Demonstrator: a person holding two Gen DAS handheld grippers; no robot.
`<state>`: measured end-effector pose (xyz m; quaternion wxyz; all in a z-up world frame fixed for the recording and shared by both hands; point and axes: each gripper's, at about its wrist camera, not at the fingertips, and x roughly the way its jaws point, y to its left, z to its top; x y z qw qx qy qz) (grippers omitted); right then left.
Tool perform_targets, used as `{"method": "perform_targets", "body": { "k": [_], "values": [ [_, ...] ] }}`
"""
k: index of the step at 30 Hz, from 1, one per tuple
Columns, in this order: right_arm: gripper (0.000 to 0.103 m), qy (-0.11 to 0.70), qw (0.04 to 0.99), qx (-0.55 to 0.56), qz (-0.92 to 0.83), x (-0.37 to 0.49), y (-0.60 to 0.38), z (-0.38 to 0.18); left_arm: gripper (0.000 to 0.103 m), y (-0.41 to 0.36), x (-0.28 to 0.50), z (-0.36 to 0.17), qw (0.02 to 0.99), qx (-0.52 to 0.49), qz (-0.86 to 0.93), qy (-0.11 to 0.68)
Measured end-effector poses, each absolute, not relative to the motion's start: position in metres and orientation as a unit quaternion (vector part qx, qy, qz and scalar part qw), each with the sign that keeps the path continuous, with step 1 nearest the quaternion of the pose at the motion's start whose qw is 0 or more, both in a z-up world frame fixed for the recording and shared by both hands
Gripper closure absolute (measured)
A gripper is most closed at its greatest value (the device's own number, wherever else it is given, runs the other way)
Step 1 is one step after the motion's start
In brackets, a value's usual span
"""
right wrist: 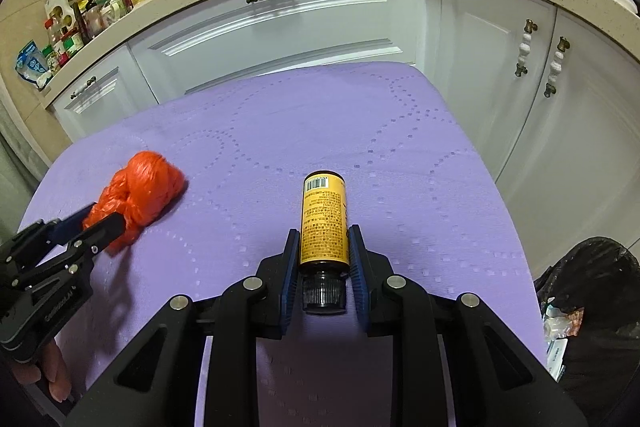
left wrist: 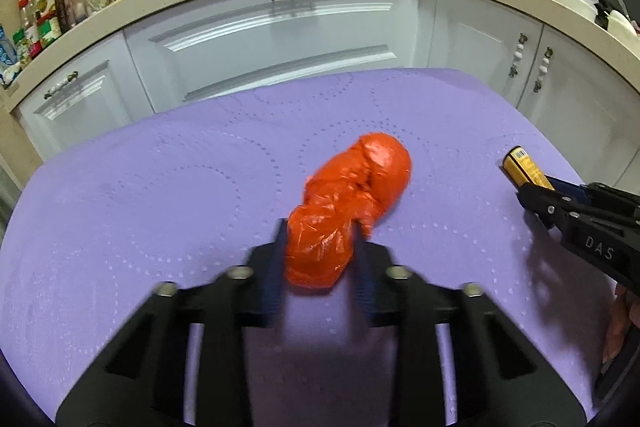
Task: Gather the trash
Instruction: 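Grasp the orange plastic bag with the left tool while the right tool holds the yellow bottle, then carry the orange bag and yellow bottle over the black bin and open both tools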
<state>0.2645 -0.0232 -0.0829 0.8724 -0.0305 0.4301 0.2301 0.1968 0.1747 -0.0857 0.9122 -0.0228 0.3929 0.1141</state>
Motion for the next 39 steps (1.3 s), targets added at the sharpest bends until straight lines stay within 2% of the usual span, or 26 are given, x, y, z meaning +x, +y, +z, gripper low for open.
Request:
{"method": "perform_targets", "body": {
  "k": [2,11,27,39],
  "values": [
    [0.078,0.430,0.873,-0.031,0.230,0.264,-0.023,-0.083,0.087,0.174,0.195,-0.085,0.914,-0.021,0.112,0.390],
    [0.078,0.425,0.875,-0.035,0.228,0.258,-0.024,-0.081,0.093,0.172,0.185,-0.081,0.917,-0.017,0.114,0.383],
    [0.078,0.409,0.882,-0.044,0.229,0.218,-0.033,-0.068,0.094,0.169,0.139,-0.065,0.921,-0.046,0.135,0.364],
    [0.078,0.394,0.891,-0.043,0.221,0.174,-0.063,-0.057,0.094,0.139,0.098,-0.049,0.929,-0.052,0.120,0.347]
  ]
}}
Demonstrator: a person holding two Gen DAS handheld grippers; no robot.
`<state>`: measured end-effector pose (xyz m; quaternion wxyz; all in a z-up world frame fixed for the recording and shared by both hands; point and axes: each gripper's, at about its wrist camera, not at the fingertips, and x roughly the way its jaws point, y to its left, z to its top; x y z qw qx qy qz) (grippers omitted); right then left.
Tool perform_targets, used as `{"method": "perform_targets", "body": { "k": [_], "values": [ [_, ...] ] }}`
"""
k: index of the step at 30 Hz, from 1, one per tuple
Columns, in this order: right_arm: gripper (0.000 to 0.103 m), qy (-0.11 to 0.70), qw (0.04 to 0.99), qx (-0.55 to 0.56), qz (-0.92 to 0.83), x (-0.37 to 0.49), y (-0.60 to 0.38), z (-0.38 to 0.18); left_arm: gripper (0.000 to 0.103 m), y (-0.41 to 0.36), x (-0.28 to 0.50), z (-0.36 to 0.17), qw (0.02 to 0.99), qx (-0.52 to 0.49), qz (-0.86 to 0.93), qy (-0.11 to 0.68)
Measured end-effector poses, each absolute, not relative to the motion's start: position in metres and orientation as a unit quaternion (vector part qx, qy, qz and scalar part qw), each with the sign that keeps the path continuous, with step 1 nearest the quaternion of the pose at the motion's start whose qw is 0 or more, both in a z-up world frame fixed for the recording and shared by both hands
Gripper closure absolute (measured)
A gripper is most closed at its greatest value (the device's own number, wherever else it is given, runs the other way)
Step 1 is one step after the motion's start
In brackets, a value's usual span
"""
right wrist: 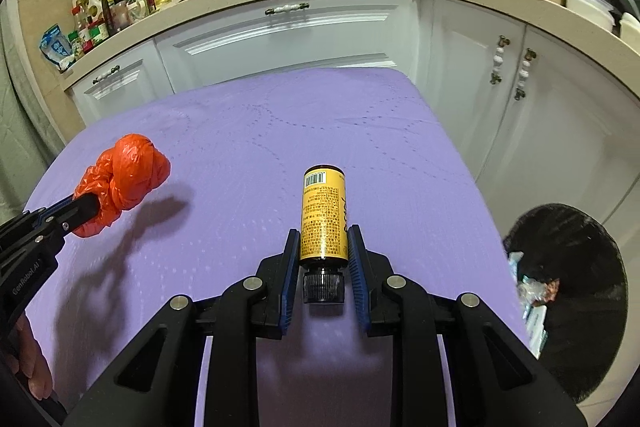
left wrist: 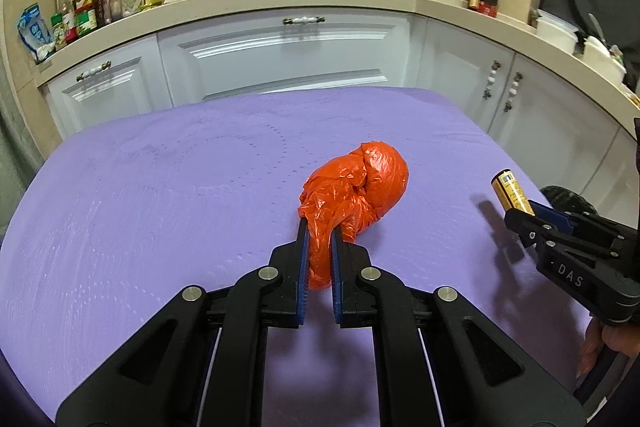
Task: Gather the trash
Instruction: 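Carry the orange bag and yellow bottle over the black bin and open both tools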
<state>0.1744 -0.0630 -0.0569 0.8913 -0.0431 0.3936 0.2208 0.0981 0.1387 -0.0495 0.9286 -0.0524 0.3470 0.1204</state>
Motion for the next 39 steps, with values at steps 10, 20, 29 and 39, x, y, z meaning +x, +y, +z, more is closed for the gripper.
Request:
{"method": "perform_targets", "body": {
  "k": [10,20,29,39],
  "values": [
    [0.078,0.375,0.913,-0.013,0.158,0.161,-0.132,-0.042,0.094,0.076,0.103,-0.032,0.943,-0.033,0.056,0.327],
    [0.078,0.363,0.929,0.016,0.072,0.157,-0.210,-0.036,0.094,-0.008,0.129,-0.031,0.947,-0.008,-0.036,0.318],
    [0.078,0.365,0.930,0.041,0.009,0.164,-0.270,-0.045,0.094,-0.081,0.162,-0.042,0.942,0.023,-0.090,0.324],
    [0.078,0.375,0.925,0.062,-0.018,0.181,-0.308,-0.063,0.094,-0.133,0.194,-0.058,0.937,0.037,-0.119,0.327]
  ]
}}
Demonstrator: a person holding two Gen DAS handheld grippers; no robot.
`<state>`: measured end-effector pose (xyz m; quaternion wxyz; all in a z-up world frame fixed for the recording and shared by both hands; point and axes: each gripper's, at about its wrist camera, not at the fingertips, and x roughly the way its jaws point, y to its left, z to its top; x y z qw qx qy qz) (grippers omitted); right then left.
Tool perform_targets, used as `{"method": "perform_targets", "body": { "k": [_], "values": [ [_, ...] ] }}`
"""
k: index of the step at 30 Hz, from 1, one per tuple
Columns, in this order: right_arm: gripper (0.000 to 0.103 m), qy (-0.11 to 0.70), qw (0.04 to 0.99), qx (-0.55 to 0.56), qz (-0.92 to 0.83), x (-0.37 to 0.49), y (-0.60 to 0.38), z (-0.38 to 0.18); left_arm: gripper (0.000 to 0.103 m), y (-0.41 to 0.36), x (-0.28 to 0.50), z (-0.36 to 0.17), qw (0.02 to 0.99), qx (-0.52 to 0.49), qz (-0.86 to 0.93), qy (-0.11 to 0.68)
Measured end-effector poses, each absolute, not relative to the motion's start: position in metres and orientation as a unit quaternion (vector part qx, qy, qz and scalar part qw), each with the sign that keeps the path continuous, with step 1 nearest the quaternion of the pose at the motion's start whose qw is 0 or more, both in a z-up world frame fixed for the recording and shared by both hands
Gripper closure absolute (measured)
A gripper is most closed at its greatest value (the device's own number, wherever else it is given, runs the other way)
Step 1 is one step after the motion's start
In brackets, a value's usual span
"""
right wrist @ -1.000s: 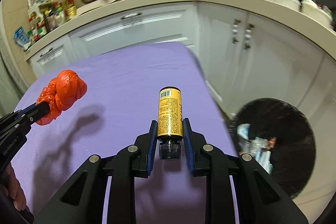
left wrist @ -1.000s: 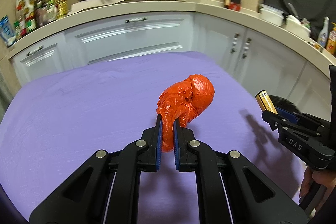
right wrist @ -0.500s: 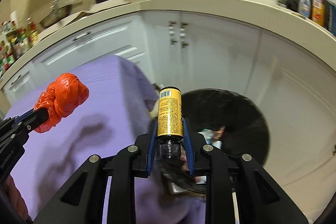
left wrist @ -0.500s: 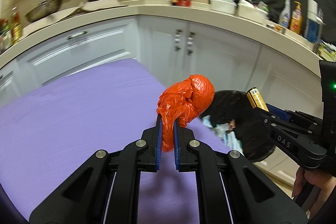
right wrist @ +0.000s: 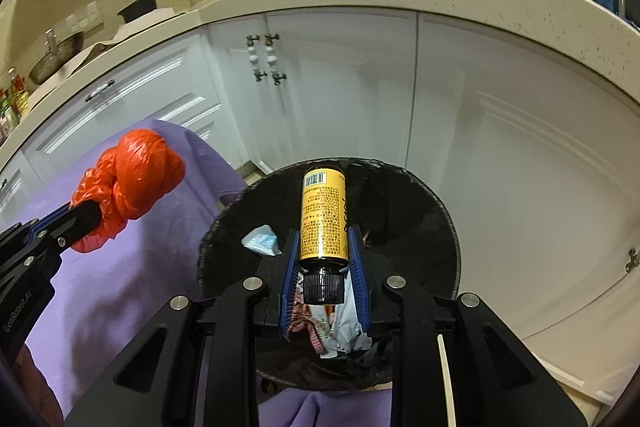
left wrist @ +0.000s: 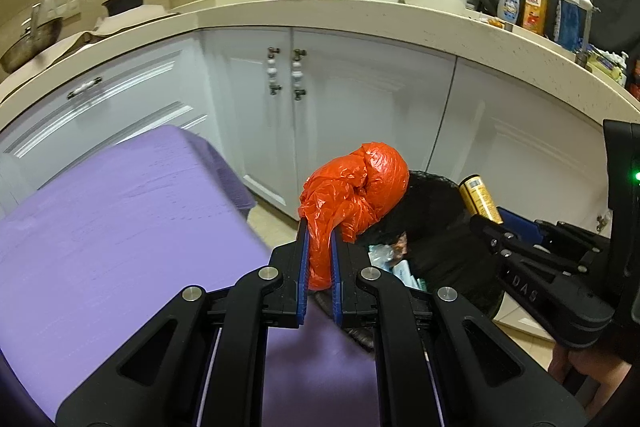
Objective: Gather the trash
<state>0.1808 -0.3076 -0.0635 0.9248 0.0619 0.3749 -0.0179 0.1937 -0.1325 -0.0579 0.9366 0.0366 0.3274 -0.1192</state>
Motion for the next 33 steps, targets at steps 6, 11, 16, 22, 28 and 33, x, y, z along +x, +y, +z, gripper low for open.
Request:
{"method": "perform_targets", "body": {
  "k": [6,11,16,22,28,33],
  "values": [
    [0.078,0.382,0.921,0.068,-0.028,0.193,-0.320,-0.074,0.093,-0.149,0.208,-0.069,0.932,0.037,-0.132,0.337],
    [0.060,0.381,0.921,0.071,-0.040,0.195,-0.326,-0.077,0.059,-0.159,0.217,-0.079,0.928,0.042,-0.132,0.346],
    [0.058,0.384,0.919,0.074,-0.045,0.193,-0.330,-0.074,0.053,-0.161,0.216,-0.081,0.928,0.046,-0.132,0.344],
    [0.050,0.377,0.922,0.074,-0.052,0.187,-0.333,-0.068,0.045,-0.159,0.212,-0.076,0.930,0.045,-0.133,0.339],
    [0.048,0.373,0.923,0.074,-0.054,0.180,-0.331,-0.059,0.038,-0.154,0.202,-0.068,0.934,0.045,-0.130,0.329],
    [0.044,0.366,0.927,0.068,-0.054,0.168,-0.327,-0.051,0.036,-0.148,0.193,-0.062,0.936,0.044,-0.126,0.326]
  ]
}}
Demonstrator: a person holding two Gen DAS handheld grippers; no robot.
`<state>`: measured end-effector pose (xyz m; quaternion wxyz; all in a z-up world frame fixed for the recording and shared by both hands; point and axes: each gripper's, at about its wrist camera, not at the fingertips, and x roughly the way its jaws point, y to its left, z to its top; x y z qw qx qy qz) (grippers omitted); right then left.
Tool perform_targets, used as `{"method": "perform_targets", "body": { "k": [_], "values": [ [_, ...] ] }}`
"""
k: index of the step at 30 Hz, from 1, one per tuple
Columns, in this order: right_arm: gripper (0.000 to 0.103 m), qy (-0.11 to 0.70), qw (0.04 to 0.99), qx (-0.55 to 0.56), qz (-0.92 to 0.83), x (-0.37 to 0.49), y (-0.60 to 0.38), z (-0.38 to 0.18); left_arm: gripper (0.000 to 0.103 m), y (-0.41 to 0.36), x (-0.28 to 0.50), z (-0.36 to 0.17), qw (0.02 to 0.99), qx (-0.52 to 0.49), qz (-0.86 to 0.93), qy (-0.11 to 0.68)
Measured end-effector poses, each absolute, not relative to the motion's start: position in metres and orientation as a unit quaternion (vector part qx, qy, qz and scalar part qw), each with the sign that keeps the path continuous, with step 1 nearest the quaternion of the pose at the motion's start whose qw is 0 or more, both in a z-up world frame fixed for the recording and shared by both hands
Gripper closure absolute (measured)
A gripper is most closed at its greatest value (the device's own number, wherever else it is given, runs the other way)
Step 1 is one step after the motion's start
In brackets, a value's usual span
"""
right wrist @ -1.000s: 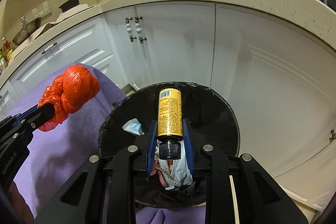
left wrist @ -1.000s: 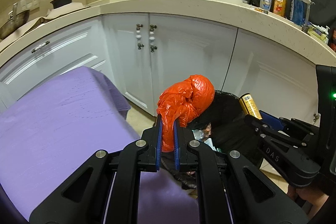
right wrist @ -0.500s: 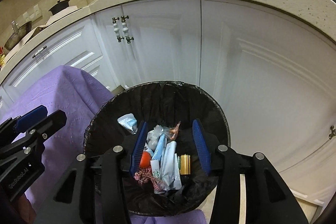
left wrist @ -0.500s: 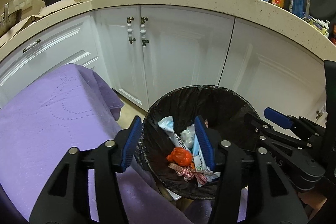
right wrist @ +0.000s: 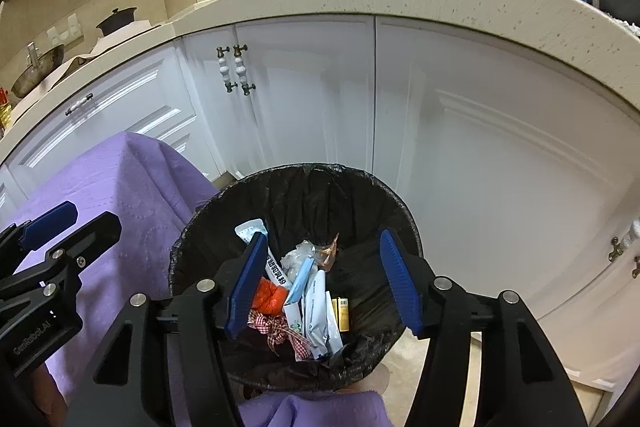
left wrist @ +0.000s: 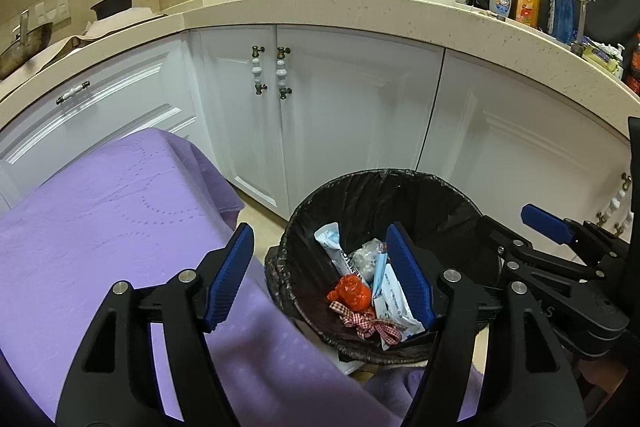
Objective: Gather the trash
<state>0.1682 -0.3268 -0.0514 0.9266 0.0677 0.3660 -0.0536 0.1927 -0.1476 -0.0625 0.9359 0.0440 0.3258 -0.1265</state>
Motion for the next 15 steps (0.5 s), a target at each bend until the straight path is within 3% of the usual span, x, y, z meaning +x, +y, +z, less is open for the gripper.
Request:
{"method": "perform_targets", "body": {
  "k": [15],
  "values": [
    [0.033,0.338,0.938,0.050,-0.055,0.117,-0.310,-0.022,0.022,-0.120,0.141,-0.043,0.944,0.040,-0.117,0.305]
  ]
}}
